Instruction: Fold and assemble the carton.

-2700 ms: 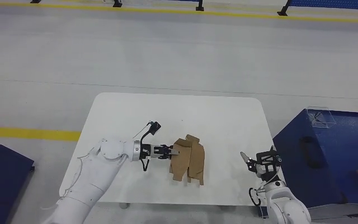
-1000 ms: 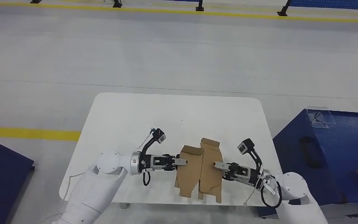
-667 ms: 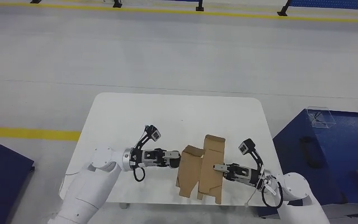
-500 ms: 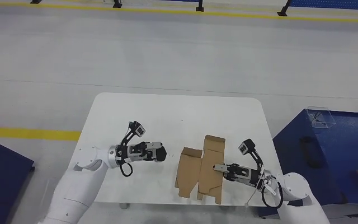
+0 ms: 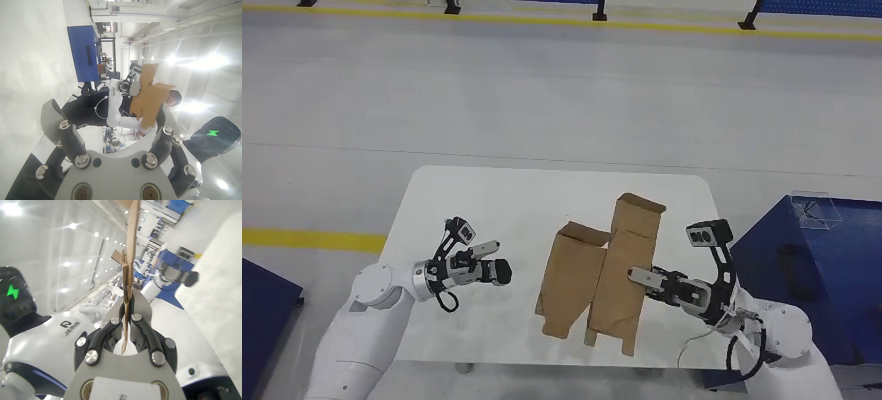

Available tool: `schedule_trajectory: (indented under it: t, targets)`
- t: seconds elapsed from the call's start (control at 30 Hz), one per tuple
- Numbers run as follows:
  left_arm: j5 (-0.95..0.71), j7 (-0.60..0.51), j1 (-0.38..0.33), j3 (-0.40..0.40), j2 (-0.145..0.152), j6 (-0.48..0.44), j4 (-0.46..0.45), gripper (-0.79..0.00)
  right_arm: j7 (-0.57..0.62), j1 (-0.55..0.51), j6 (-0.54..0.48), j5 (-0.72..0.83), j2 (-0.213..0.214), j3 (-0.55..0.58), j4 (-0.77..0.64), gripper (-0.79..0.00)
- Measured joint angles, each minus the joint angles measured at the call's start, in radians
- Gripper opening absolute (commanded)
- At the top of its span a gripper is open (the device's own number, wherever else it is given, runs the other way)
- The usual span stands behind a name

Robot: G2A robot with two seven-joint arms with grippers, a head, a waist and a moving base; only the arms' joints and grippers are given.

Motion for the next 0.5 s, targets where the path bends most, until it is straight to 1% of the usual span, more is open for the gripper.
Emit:
schedule_trajectory:
  t: [0.13,0.23,0.37,0.5]
  targets:
    - [0.000,0.000,0.000,0.000,0.000,0.000,0.000,0.000,-0.069,0.038,-0.043,-0.061,-0.006,-0.062,-0.144,-0.785]
    - [0.000,0.000,0.000,0.000,0.000,0.000,0.000,0.000,-0.117,0.070,-0.049,-0.111,-0.010,-0.104,-0.207,-0.785]
    - [0.000,0.000,0.000,0.000,0.000,0.000,0.000,0.000,-0.151,0.108,-0.035,-0.152,-0.012,-0.139,-0.234,-0.785]
    - [0.000,0.000,0.000,0.000,0.000,0.000,0.000,0.000,-0.156,0.114,-0.029,-0.168,-0.012,-0.141,-0.233,-0.785]
